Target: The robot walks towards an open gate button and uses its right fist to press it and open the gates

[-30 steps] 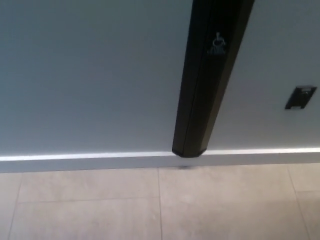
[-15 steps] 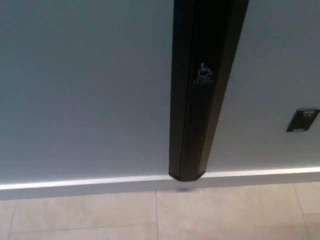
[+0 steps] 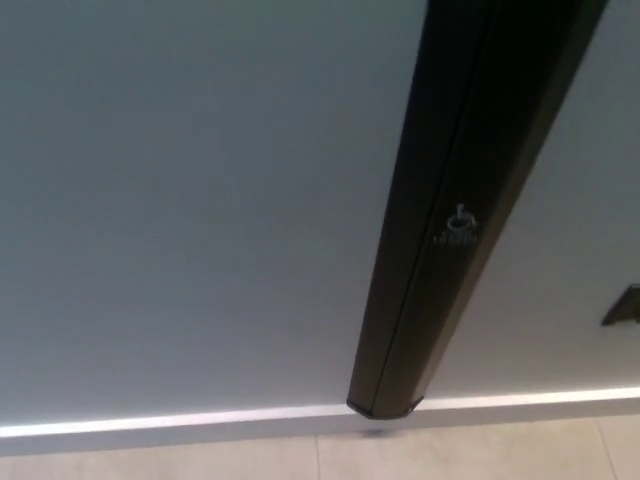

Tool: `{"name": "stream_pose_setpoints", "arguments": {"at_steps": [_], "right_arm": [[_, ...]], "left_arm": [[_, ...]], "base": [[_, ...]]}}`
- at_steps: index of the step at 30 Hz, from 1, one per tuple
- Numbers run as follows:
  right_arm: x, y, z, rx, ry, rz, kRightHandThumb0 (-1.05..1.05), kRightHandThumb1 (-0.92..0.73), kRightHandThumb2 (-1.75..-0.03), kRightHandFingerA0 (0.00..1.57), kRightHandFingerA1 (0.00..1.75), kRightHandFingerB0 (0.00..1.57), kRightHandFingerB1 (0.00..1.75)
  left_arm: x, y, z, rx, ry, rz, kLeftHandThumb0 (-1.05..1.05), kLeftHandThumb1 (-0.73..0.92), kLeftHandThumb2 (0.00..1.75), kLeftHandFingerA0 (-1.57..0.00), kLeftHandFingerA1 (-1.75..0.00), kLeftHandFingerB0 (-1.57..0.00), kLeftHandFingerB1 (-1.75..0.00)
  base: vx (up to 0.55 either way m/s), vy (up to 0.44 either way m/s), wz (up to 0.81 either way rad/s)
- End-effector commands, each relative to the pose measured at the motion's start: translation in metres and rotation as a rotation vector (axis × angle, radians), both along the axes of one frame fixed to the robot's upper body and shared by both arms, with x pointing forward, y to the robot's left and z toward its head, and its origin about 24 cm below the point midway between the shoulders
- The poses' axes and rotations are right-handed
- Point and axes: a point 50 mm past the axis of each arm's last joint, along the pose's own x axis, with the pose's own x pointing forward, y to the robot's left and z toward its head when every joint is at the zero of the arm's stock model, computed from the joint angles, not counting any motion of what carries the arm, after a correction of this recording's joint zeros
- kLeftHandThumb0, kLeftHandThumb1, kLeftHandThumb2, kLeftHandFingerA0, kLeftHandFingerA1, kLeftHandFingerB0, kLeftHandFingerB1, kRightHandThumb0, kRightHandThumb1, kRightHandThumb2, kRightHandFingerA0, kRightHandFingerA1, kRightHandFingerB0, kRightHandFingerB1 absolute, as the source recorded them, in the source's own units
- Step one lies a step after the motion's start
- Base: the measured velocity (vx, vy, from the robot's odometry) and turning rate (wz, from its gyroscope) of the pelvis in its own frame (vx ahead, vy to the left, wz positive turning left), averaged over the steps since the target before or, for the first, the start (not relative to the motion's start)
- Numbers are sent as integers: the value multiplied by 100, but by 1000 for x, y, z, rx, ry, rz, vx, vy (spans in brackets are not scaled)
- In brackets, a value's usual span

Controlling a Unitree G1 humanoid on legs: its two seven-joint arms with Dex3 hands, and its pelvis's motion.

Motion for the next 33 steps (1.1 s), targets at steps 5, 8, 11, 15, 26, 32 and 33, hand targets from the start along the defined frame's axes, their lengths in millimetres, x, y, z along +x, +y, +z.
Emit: {"name": "stream_pose_setpoints", "arguments": {"at_steps": [5,8,11,15,26,32,33], "right_arm": [[2,-5,4,4,-19,-23,17,-67,-92,103,84,82,67],[2,-5,4,1,-16,-28,16,-68,-93,103,85,80,66],[1,-6,4,-6,-21,-35,16,-68,-93,103,87,81,67],[1,-6,5,-4,-30,-42,16,-68,-92,104,88,82,67],[0,-10,7,-7,-44,-48,15,-68,-93,103,88,82,68],[4,-10,9,0,-57,-45,15,-69,-91,104,88,82,68],[4,-10,10,2,-60,-44,15,-69,-91,104,88,82,68]], "left_arm": [[-1,3,3,33,-8,-8,-2,48,112,-111,-111,-102,-71],[0,3,3,28,-20,-1,2,43,118,-103,-99,-100,-71],[2,3,4,22,-30,6,5,41,120,-104,-97,-99,-71],[4,4,4,21,-35,8,3,39,122,-104,-98,-99,-72],[8,2,5,28,-40,-6,4,40,118,-104,-97,-100,-70],[10,2,5,29,-42,8,6,41,119,-106,-102,-100,-74],[10,2,5,33,-40,7,6,41,119,-106,-102,-100,-74]], "base": [[198,-49,7],[214,-171,-8],[232,-170,5],[109,-131,-3],[67,15,6],[42,2,6],[95,-28,2]]}}
